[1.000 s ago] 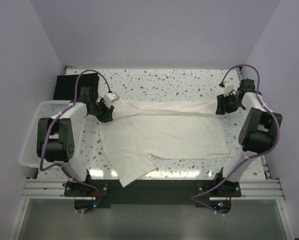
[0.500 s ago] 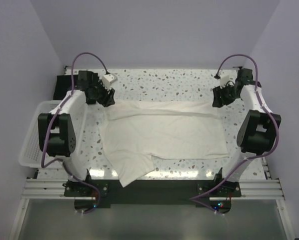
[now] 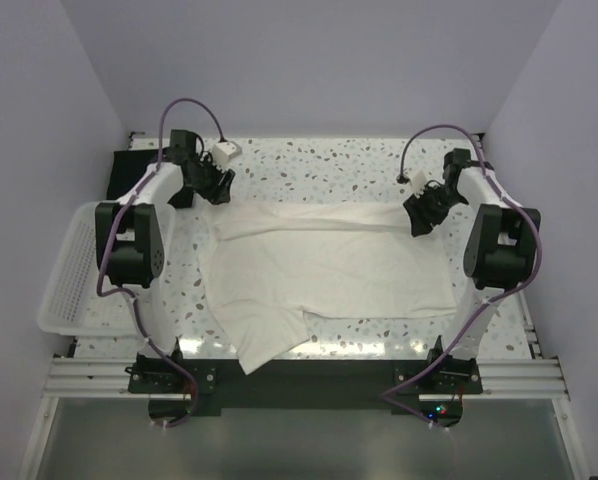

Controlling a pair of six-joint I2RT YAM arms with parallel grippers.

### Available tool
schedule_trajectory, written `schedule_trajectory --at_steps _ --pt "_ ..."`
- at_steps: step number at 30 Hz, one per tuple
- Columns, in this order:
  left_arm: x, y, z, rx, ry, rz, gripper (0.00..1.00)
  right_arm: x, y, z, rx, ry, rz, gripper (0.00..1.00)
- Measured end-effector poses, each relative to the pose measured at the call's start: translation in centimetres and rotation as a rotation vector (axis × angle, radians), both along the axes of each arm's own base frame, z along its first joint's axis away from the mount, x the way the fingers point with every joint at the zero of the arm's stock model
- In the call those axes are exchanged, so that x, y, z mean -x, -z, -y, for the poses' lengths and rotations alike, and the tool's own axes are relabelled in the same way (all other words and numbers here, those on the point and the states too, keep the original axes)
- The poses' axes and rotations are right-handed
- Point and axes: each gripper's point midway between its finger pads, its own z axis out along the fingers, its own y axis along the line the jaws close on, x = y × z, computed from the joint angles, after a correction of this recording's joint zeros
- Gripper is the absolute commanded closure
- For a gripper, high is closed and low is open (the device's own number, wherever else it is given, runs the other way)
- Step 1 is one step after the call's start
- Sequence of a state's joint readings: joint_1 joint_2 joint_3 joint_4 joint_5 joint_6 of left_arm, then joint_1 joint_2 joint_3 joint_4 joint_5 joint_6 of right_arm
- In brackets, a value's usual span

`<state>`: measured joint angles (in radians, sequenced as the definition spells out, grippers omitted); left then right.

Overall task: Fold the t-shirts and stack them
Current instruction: Fold the tshirt

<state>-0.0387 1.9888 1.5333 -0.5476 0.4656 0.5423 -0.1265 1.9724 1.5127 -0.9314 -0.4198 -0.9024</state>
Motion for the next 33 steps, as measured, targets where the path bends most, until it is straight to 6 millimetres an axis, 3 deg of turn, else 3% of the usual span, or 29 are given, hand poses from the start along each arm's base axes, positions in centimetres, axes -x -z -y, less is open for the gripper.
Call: schedule_trajectory --at_steps 4,12,19,23,27,33 --pt "-0.5 0.2 0.0 -0.013 0.011 -0.014 0.5 0.4 0.6 0.4 0.022 -0.035 -0.016 0.45" --pt "1.6 1.8 0.5 -0.034 0.068 -0.097 0.51 0.8 0.8 0.8 0.043 -0.074 -0.028 0.46" --pt "2.2 4.3 -0.1 -0.088 0.079 -0.161 0.5 0.9 0.9 0.9 0.053 -0.087 -0.028 0.46" --pt "2.7 5.3 -0.4 -0.109 0.086 -0.194 0.58 0.9 0.9 1.1 0.06 -0.092 -0.028 0.48" --pt "2.9 5.2 -0.4 -0.112 0.104 -0.204 0.68 0.9 1.0 1.3 0.073 -0.096 -0.03 0.52" --pt "3.3 4.7 -0.1 -0.1 0.119 -0.206 0.67 0.9 1.0 1.3 0.075 -0.102 -0.028 0.58"
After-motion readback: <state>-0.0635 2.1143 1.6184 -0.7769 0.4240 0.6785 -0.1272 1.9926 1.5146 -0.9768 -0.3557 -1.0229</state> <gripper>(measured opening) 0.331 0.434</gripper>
